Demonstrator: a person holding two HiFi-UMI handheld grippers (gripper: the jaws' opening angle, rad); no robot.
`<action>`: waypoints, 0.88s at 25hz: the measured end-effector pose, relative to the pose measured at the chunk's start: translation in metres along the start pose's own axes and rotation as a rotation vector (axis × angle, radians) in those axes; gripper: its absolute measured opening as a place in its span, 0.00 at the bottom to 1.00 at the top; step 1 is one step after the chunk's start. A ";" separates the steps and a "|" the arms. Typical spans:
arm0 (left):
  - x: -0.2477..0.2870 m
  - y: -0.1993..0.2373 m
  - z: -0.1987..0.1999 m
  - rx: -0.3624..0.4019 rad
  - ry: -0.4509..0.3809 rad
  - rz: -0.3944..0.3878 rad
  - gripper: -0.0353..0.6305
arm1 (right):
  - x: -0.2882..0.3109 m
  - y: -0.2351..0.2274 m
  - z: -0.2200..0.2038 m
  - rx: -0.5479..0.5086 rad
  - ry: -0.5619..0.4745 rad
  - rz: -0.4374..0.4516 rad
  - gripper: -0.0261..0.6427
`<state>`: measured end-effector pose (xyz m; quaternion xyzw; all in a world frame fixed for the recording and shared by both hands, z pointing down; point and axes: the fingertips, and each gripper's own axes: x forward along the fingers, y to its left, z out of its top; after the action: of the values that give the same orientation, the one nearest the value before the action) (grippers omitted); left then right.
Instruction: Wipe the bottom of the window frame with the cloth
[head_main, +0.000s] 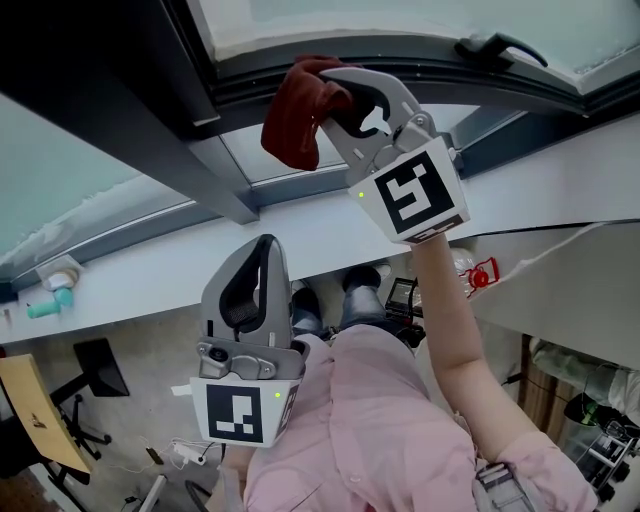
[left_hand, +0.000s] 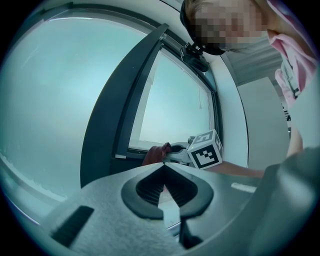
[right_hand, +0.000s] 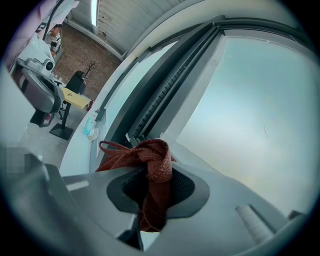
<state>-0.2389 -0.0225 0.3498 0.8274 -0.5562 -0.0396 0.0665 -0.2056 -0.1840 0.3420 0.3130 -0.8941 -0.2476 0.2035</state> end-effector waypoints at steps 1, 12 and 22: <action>0.000 0.000 0.001 0.001 -0.002 0.001 0.05 | -0.001 -0.001 0.000 0.016 -0.006 -0.006 0.15; 0.010 -0.010 0.000 0.009 0.000 -0.009 0.05 | -0.011 -0.016 -0.016 0.029 0.006 -0.027 0.15; 0.012 -0.018 -0.004 0.009 0.009 -0.009 0.05 | -0.027 -0.031 -0.030 0.065 0.011 -0.069 0.15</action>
<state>-0.2176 -0.0265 0.3507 0.8304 -0.5524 -0.0338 0.0649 -0.1559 -0.1966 0.3422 0.3514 -0.8892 -0.2234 0.1895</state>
